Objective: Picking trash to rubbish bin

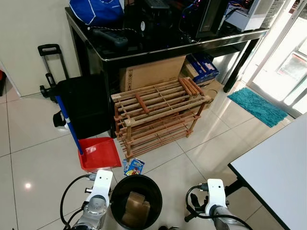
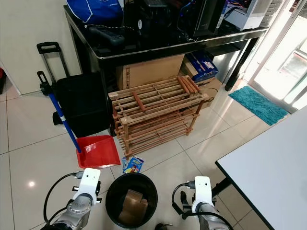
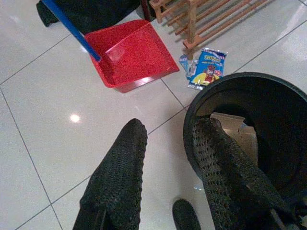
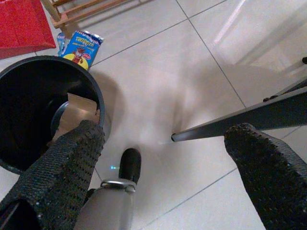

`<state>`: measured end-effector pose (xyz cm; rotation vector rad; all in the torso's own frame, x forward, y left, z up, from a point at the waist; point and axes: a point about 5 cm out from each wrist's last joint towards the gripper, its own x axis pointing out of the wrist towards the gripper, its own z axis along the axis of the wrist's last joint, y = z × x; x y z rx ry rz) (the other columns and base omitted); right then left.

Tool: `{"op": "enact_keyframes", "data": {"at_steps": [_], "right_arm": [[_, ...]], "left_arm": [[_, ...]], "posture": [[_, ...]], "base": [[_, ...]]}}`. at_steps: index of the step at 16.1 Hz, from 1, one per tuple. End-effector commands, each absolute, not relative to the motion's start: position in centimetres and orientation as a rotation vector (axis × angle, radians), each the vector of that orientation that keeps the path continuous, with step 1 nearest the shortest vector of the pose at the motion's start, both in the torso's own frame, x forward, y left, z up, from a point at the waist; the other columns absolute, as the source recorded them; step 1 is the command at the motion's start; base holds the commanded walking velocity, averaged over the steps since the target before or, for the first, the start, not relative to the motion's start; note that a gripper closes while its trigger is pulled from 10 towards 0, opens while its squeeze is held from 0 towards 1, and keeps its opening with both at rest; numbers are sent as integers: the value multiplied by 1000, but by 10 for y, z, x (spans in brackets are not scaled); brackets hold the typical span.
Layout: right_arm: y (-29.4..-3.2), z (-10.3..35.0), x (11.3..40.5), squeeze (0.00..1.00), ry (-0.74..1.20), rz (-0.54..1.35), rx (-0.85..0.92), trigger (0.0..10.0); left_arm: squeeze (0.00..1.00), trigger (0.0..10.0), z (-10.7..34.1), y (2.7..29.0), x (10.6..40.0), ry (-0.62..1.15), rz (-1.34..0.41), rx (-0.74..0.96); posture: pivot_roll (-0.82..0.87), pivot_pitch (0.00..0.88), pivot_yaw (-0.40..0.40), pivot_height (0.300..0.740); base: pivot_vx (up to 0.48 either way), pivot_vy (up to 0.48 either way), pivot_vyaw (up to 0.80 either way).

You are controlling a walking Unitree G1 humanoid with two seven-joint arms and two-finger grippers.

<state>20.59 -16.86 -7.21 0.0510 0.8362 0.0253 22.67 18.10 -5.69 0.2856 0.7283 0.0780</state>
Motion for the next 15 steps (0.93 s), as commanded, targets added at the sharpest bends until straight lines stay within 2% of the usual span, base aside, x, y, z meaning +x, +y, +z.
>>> {"op": "enact_keyframes", "data": {"at_steps": [1,9,15], "right_arm": [[-174,-71,207,0,835,13,45,10000],[-174,-71,207,0,835,21,41,10000],[-174,-71,207,0,838,23,43,10000]], "left_arm": [[0,10000,-59,177,224,739,76,289],[0,10000,-58,177,226,739,73,282],[0,10000,-59,176,226,738,72,280]], "posture": [[-18,26,-108,740],[-19,28,-111,740],[-19,28,-111,740]], "base": [[0,0,0],[-30,0,0],[-306,0,0]]}}
